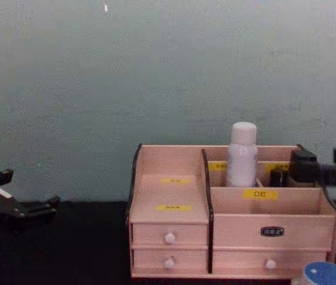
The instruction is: Pick up the facial cleanser and watermelon frost from the table and place them into the tiered storage box.
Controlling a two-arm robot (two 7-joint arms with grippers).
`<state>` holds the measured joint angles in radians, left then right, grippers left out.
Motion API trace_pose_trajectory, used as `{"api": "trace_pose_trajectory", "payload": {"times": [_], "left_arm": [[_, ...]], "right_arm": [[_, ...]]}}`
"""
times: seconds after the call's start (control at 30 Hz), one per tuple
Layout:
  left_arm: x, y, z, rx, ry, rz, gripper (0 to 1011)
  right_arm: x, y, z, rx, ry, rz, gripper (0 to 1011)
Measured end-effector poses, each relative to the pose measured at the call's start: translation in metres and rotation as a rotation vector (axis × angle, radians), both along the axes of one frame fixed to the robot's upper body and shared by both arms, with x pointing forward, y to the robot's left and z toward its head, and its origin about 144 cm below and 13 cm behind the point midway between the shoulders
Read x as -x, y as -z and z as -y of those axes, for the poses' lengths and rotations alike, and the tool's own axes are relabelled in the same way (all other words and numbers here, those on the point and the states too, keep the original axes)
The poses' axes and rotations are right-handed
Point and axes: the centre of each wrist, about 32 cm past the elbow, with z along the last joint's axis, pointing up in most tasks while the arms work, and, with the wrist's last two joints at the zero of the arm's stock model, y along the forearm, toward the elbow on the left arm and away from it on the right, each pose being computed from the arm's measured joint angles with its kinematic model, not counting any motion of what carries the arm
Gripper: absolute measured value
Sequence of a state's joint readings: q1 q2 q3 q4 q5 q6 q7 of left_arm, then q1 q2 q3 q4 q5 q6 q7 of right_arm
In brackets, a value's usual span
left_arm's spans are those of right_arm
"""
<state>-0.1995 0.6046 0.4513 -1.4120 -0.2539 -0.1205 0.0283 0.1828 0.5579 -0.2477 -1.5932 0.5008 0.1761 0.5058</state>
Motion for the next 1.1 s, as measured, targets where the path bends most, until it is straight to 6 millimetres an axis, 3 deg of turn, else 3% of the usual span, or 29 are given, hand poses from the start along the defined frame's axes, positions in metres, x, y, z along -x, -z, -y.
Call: {"api": "trace_pose_trajectory", "payload": {"times": [0.17, 0.3, 1.1], "left_arm": [[0.000, 0.000, 0.000, 0.000, 0.000, 0.000, 1001], [0.000, 0.000, 0.000, 0.000, 0.000, 0.000, 1001], [0.000, 0.000, 0.000, 0.000, 0.000, 0.000, 1001]], "right_arm": [[0.025, 0.000, 0.010, 0.034, -0.011, -0.091, 1000], [0.033, 0.004, 0.013, 0.067, -0.016, -0.154, 1000], [0.027, 0.025, 0.005, 0.214, -0.025, -0.301, 1000]]}}
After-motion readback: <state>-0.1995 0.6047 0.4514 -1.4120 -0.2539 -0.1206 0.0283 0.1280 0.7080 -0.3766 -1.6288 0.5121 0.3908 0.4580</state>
